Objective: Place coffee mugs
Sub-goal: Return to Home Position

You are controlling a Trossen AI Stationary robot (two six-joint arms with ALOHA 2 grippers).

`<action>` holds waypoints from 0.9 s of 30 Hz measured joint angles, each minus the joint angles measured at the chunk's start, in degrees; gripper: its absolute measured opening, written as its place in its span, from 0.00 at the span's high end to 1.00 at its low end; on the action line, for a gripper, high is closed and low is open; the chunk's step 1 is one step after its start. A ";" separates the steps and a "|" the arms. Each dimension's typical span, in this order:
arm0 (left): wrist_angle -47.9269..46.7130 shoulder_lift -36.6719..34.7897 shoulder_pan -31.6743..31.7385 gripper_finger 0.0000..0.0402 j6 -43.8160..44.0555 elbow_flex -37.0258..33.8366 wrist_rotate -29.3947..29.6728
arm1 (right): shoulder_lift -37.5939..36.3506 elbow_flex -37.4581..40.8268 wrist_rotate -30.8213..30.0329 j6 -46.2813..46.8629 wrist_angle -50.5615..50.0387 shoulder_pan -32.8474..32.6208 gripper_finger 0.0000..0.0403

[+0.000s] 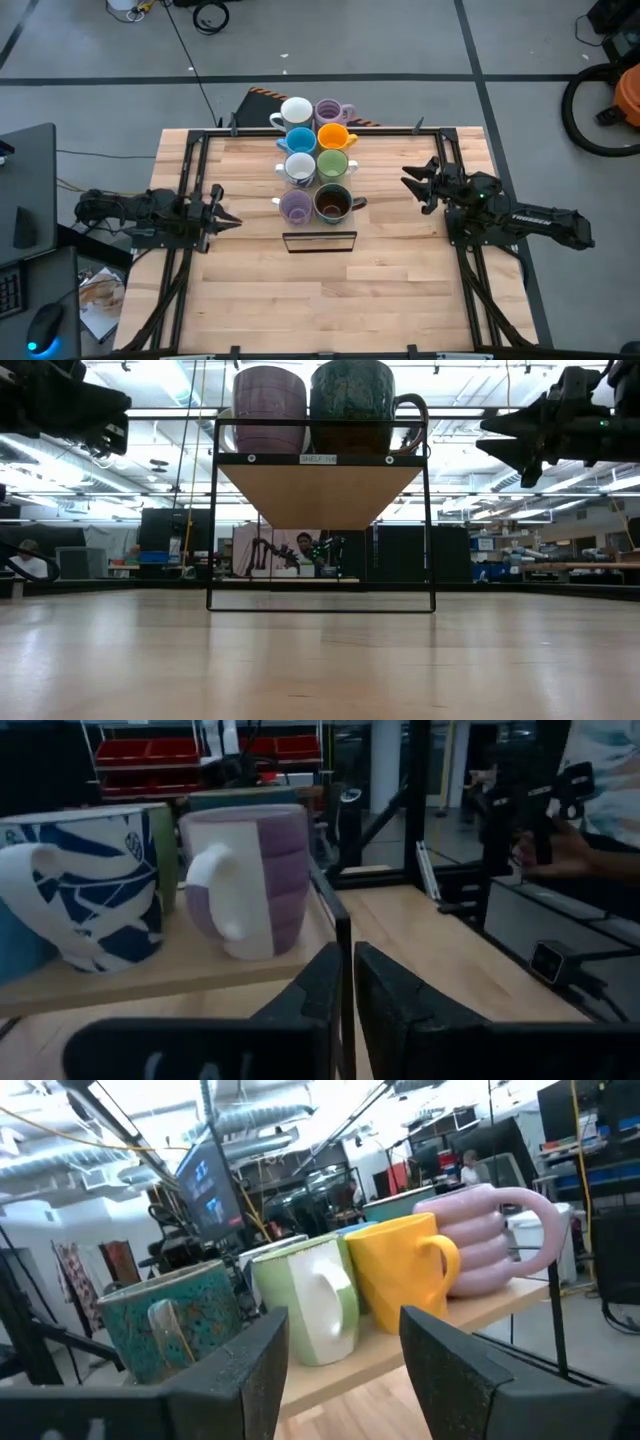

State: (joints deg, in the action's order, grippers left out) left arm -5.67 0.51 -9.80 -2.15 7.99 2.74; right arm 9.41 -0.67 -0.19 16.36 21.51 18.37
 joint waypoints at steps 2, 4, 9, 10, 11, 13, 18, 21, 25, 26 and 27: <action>-0.17 0.07 -0.02 0.91 -0.01 0.00 1.30 | -0.07 0.00 -0.04 0.00 -0.12 0.00 0.51; -0.21 0.12 0.01 0.91 0.10 0.00 2.56 | -0.07 0.00 -0.02 0.00 -0.12 -0.02 0.51; -0.13 0.20 0.00 0.91 3.30 0.00 2.66 | -0.07 -0.01 -0.02 0.00 -0.15 -0.01 0.51; -0.20 0.22 0.00 0.91 3.32 0.00 2.64 | -0.07 -0.01 -0.02 0.00 -0.14 -0.01 0.51; -0.20 0.22 0.00 0.91 3.26 0.00 2.64 | -0.07 0.00 -0.02 0.00 -0.14 -0.01 0.51; -0.15 0.22 0.00 0.91 3.04 0.00 2.65 | -0.07 0.00 -0.02 0.00 -0.15 0.00 0.51; -0.15 0.22 0.00 0.91 3.04 0.00 2.67 | -0.07 0.00 0.00 0.00 -0.17 -0.02 0.51; -0.15 0.22 0.00 0.91 3.02 0.02 2.67 | -0.07 -0.02 0.00 0.00 -0.17 -0.02 0.51; -0.15 0.22 0.00 0.91 3.02 0.02 2.69 | -0.07 -0.02 0.00 0.00 -0.17 -0.02 0.51; -0.15 0.22 0.00 0.91 3.03 0.04 2.69 | -0.07 -0.02 0.00 0.00 -0.17 -0.02 0.51; -0.15 0.22 0.00 0.91 3.04 0.04 2.69 | -0.07 -0.02 0.00 0.00 -0.18 -0.02 0.51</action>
State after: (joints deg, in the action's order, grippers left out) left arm -5.82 0.73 -9.80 0.89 8.03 5.43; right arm 9.34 -0.69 -0.19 16.36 21.33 18.35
